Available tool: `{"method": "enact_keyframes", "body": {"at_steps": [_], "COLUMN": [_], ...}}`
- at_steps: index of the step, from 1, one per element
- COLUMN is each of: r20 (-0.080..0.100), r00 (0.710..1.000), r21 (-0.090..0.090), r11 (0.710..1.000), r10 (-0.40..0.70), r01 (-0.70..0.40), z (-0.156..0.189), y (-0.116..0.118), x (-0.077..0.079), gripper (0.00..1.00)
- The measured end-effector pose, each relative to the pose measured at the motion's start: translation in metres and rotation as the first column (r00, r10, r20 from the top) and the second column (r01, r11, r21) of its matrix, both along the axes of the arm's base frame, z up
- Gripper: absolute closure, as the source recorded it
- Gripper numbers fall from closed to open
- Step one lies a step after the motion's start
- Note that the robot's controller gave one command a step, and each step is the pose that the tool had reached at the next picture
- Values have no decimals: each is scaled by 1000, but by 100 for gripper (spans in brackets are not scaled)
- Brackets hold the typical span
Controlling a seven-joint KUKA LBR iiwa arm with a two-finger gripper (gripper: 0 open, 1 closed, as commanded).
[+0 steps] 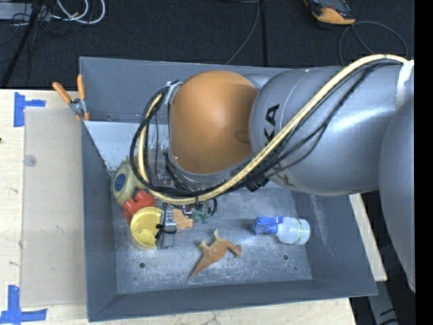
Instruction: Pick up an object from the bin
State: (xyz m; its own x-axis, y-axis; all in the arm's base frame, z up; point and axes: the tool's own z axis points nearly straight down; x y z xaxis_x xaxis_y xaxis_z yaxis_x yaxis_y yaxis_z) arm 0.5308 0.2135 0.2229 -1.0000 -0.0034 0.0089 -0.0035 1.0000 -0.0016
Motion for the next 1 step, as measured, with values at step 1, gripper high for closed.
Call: {"method": "enact_keyframes", "body": {"at_steps": [1], "r20": [7], "r00": [1000], "r21": [1], "r11": [1000], "r10": [-4], "r01": [4], "z": [5], "y": [-1], "x": [2], "gripper": [0]}}
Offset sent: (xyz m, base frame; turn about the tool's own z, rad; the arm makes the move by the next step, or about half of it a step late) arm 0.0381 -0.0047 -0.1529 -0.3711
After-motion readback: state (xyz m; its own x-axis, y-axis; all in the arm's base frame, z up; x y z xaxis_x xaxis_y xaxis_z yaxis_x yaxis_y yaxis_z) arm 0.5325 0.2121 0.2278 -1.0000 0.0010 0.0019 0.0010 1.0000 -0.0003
